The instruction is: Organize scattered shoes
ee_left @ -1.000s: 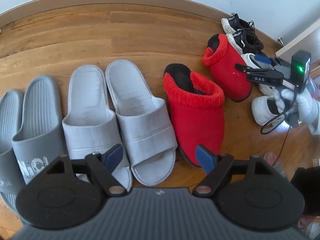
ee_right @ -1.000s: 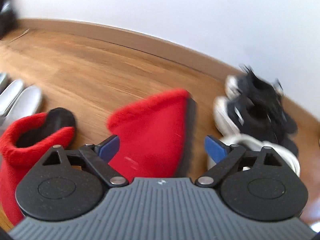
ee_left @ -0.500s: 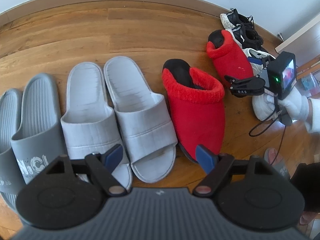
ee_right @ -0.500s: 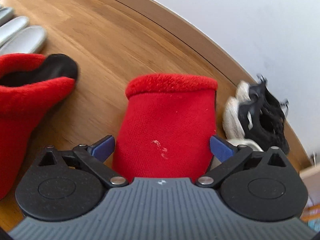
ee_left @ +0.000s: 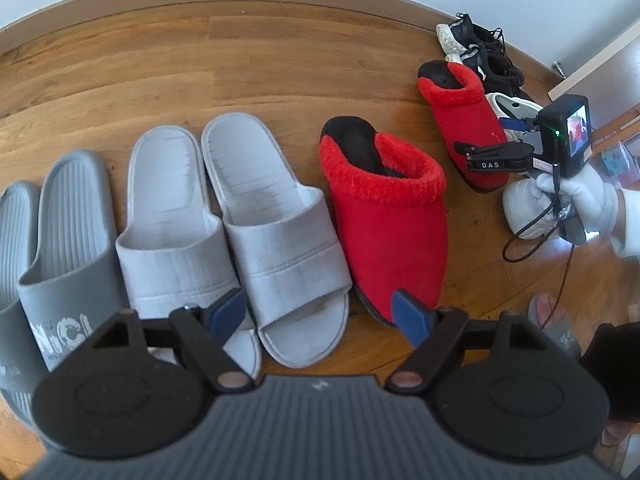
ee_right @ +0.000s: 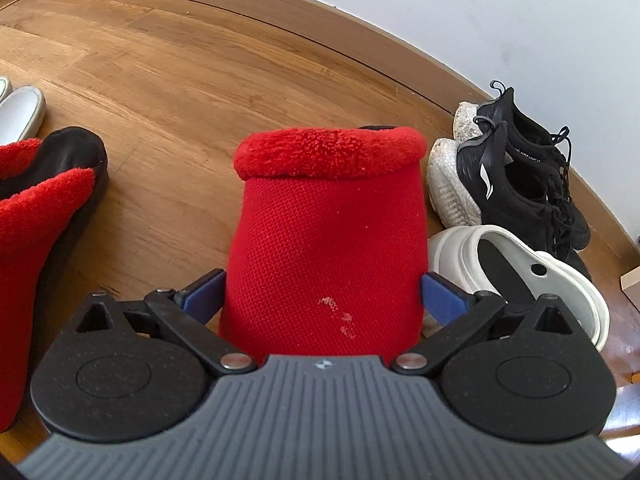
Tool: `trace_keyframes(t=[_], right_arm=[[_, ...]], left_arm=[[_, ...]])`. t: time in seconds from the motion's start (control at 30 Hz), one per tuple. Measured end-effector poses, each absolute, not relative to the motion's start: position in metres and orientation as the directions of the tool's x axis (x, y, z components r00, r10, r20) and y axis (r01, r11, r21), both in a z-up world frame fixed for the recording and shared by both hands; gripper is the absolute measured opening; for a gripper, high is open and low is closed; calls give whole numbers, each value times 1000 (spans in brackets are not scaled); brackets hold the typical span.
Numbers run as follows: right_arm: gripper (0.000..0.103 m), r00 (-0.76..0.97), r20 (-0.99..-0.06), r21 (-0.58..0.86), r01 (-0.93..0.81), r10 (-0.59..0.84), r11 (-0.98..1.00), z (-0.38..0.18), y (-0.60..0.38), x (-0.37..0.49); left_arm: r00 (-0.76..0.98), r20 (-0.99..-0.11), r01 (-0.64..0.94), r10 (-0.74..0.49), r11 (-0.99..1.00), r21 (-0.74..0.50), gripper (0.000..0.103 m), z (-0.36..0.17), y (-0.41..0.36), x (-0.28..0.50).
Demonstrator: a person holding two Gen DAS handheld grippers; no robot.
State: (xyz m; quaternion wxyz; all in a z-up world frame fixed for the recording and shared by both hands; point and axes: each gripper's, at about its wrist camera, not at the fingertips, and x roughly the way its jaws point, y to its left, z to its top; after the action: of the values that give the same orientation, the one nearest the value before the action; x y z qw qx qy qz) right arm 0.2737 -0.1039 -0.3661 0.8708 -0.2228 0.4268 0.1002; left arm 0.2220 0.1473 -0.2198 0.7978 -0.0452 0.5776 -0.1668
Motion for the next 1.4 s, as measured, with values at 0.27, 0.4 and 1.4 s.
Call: trace_keyframes(t=[0.27, 0.4, 1.4], right_arm=[[102, 614, -787, -210, -361, 62, 909, -328, -151, 243], [102, 588, -807, -143, -290, 58, 946, -317, -195, 219], [102, 571, -813, -33, -240, 113, 970, -312, -237, 196]], left_arm=[[433, -824, 463, -365, 874, -143, 85, -199, 78, 266], [453, -797, 527, -398, 841, -120, 87, -205, 25, 289], [258, -848, 210, -464, 883, -419, 49, -326, -110, 413]])
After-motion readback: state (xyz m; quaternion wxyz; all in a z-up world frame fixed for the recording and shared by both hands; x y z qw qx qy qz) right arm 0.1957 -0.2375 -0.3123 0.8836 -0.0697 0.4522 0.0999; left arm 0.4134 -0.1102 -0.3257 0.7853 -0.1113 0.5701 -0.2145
